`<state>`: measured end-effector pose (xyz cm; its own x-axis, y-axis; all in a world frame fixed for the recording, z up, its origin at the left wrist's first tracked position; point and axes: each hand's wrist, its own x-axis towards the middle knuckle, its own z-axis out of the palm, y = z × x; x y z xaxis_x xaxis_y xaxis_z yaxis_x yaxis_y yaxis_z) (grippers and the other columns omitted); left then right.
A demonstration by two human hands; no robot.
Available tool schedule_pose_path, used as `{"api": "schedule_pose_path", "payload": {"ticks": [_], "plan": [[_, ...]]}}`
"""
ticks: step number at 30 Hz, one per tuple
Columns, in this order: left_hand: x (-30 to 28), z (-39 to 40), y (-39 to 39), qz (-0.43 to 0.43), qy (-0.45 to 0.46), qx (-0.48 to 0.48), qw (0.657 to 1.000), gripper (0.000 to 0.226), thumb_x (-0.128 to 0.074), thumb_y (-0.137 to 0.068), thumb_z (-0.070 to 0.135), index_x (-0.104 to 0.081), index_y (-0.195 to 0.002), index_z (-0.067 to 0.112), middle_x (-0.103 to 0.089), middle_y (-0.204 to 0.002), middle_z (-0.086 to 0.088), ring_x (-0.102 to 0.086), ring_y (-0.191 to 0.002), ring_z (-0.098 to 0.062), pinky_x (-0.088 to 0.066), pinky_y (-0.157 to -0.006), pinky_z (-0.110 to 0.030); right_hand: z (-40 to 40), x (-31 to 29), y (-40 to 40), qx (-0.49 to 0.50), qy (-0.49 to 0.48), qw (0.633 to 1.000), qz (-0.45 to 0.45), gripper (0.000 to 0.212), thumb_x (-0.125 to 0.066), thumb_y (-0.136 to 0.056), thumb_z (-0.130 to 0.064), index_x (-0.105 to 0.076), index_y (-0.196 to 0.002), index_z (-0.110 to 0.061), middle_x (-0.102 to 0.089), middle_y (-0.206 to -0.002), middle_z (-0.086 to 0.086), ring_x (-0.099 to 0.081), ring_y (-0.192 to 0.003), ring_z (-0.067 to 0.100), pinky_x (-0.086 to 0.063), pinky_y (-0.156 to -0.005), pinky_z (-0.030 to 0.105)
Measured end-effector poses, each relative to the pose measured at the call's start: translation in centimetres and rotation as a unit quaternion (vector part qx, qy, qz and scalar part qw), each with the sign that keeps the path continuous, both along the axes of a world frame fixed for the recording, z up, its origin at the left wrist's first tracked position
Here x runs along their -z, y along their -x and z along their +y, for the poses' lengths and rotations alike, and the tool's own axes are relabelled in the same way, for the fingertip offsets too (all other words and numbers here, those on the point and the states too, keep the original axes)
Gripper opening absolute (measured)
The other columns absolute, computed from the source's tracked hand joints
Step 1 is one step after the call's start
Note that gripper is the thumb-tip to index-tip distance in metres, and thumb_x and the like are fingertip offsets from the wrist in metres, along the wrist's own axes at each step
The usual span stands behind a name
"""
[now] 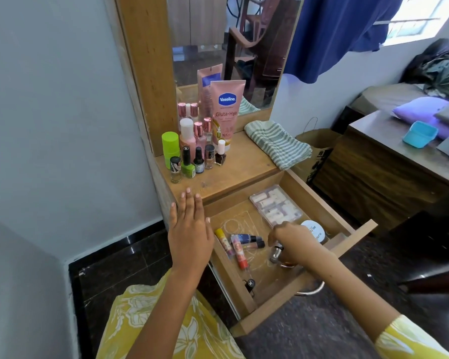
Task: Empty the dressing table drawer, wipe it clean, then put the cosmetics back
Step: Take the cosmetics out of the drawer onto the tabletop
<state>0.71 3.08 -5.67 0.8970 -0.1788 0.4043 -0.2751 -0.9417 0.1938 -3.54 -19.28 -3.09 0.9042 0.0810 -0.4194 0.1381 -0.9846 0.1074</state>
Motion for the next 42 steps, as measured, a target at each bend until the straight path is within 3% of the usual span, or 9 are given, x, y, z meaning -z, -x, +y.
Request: {"api": "schedule_pose_path", "payload": {"ticks": [4, 6, 10, 14, 17, 20, 26, 31, 42], "plan": [[-0.1, 0.0, 0.1, 0.000, 0.003, 0.000, 1.000, 0.052, -0.058, -0.089, 0.019, -0.044, -0.135, -0.001, -0.037, -0.145, -0.019, -0.031, -0.137, -0.029, -0.017, -0.112, -0.044, 1.3, 0.4, -0.4, -0.052, 0.066, 0.996, 0.005, 0.025, -0.053, -0.091, -0.021, -0.062, -0.114, -0.017, -0.062, -0.112, 0.008, -0.062, -0.099, 0.026, -0.048, -0.073, 0.033], [-0.2, 0.0, 0.1, 0.000, 0.007, 0.001, 1.000, 0.052, -0.059, -0.089, 0.019, -0.044, -0.135, -0.001, -0.037, -0.145, -0.019, -0.031, -0.137, -0.029, -0.018, -0.112, -0.044, 1.4, 0.4, -0.7, -0.077, 0.069, 0.995, 0.010, 0.025, -0.053, -0.092, -0.019, -0.061, -0.115, -0.016, -0.062, -0.112, 0.007, -0.061, -0.100, 0.026, -0.047, -0.076, 0.032], [-0.3, 0.0, 0.1, 0.005, 0.003, 0.002, 1.000, 0.052, -0.058, -0.090, 0.019, -0.043, -0.136, 0.000, -0.036, -0.146, -0.018, -0.030, -0.138, -0.029, -0.017, -0.112, -0.044, 0.4, 0.7, -1.7, -0.024, -0.115, 0.993, -0.027, 0.022, -0.060, -0.089, -0.025, -0.063, -0.111, -0.023, -0.067, -0.104, -0.001, -0.063, -0.097, 0.017, -0.052, -0.081, 0.029], [-0.3, 0.0, 0.1, 0.004, -0.005, -0.001, 1.000, 0.052, -0.058, -0.089, 0.020, -0.043, -0.135, -0.001, -0.036, -0.145, -0.018, -0.031, -0.138, -0.029, -0.016, -0.112, -0.044, 0.6, 0.1, -2.4, 0.134, -0.421, 0.895, -0.061, 0.009, -0.059, -0.092, -0.023, -0.059, -0.100, -0.019, -0.058, -0.088, -0.003, -0.061, -0.077, 0.010, -0.055, -0.067, 0.029], [-0.3, 0.0, 0.1, 0.001, -0.006, 0.000, 1.000, 0.053, -0.058, -0.089, 0.020, -0.044, -0.135, 0.000, -0.037, -0.145, -0.018, -0.032, -0.137, -0.029, -0.017, -0.112, -0.044, 2.1, -1.7, -3.3, 0.235, -0.546, 0.802, -0.056, 0.016, -0.057, -0.094, -0.024, -0.056, -0.105, -0.012, -0.056, -0.085, 0.002, -0.057, -0.058, 0.005, -0.050, -0.048, 0.018], [-0.3, 0.0, 0.1, 0.000, -0.005, -0.002, 1.000, 0.053, -0.058, -0.089, 0.020, -0.044, -0.135, 0.000, -0.037, -0.145, -0.018, -0.032, -0.137, -0.029, -0.017, -0.112, -0.044, 3.0, -3.1, -5.3, 0.261, -0.522, 0.802, -0.130, 0.021, -0.064, -0.089, -0.029, -0.061, -0.098, -0.011, -0.057, -0.074, -0.003, -0.051, -0.060, 0.005, -0.045, -0.052, 0.019], [-0.2, -0.1, 0.1, -0.016, -0.009, -0.008, 1.000, 0.050, -0.045, -0.089, 0.023, -0.048, -0.133, 0.000, -0.042, -0.143, -0.018, -0.037, -0.134, -0.029, -0.019, -0.110, -0.045, 4.1, -5.5, -10.4, 0.277, -0.398, 0.827, -0.286, 0.033, -0.079, -0.072, -0.034, -0.059, -0.090, -0.015, -0.062, -0.084, 0.002, -0.057, -0.077, 0.017, -0.046, -0.066, 0.036], [-0.2, 0.0, 0.1, -0.011, -0.005, -0.006, 1.000, 0.052, -0.043, -0.087, 0.024, -0.047, -0.133, 0.000, -0.041, -0.143, -0.018, -0.037, -0.135, -0.029, -0.014, -0.114, -0.041, 5.4, -5.7, -13.4, 0.248, -0.350, 0.841, -0.330, 0.015, -0.073, -0.073, -0.011, -0.065, -0.084, -0.005, -0.063, -0.079, 0.006, -0.057, -0.077, 0.021, -0.045, -0.064, 0.033], [-0.2, -0.1, 0.2, 0.011, 0.011, 0.000, 1.000, 0.054, -0.059, -0.088, 0.019, -0.043, -0.137, 0.002, -0.036, -0.147, -0.017, -0.030, -0.138, -0.028, -0.015, -0.113, -0.043, 6.3, -3.0, -15.0, 0.261, -0.442, 0.774, -0.371, 0.025, -0.071, -0.071, 0.003, -0.056, -0.074, -0.016, -0.068, -0.076, 0.010, -0.065, -0.075, 0.025, -0.053, -0.074, 0.045]]}}
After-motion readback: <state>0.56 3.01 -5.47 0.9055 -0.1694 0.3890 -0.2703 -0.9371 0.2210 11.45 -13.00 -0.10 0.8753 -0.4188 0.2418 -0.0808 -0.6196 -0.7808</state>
